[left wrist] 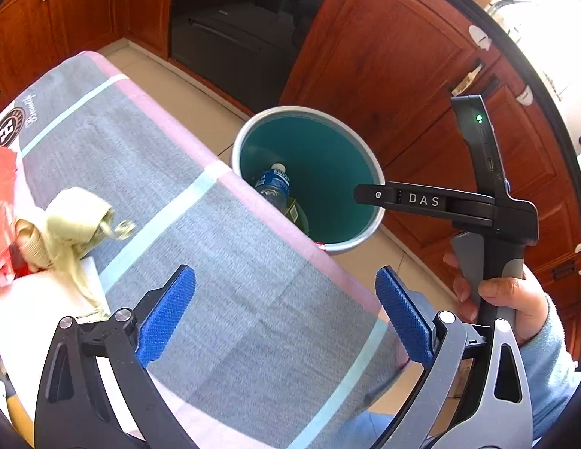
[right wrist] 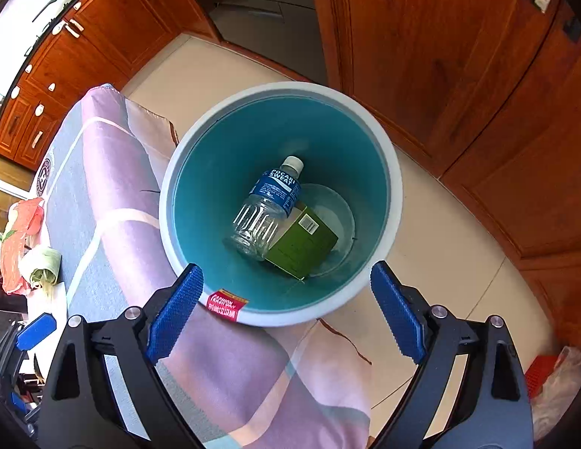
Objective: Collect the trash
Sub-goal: 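Move both tools back over the table toward the paper towel and wrapper, then grasp the silver wrapper with the left tool while the right tool grasps the paper towel, then carry the wrapper and paper towel over the bin and release both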
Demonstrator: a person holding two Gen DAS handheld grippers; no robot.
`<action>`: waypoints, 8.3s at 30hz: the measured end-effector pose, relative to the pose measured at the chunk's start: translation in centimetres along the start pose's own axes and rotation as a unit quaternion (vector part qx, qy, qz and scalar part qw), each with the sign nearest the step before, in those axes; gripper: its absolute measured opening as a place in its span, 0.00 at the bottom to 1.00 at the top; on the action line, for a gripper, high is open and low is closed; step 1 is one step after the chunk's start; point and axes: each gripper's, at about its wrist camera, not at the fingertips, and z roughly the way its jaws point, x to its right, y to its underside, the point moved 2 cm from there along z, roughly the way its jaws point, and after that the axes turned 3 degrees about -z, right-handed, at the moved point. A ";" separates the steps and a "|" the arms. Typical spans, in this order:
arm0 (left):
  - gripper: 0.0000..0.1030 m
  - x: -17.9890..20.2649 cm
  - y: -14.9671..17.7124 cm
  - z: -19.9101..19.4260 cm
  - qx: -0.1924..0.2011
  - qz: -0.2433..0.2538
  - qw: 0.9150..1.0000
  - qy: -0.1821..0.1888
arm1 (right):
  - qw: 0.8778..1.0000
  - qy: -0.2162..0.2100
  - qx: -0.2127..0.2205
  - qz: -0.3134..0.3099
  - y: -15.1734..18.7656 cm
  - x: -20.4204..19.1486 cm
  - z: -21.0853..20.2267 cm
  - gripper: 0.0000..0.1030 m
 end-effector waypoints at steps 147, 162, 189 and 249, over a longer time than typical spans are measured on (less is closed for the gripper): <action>0.19 -14.7 10.8 -7.9 0.040 -0.143 0.987 -0.069 | 0.956 -0.122 0.061 -0.259 8.9 -21.8 -7.2 0.47; 0.10 -15.5 10.0 -8.0 0.060 -0.138 0.987 -0.064 | 0.953 -0.124 0.068 -0.269 6.9 -23.7 -8.6 0.29; 0.04 -8.6 2.5 -13.1 0.127 -0.087 0.987 -0.055 | 0.955 -0.195 0.154 -0.159 1.7 -14.8 -14.1 0.01; 0.89 3.6 -6.0 5.2 -0.020 0.004 1.000 -0.019 | 0.996 -0.051 0.057 0.035 -2.9 4.5 -2.4 0.83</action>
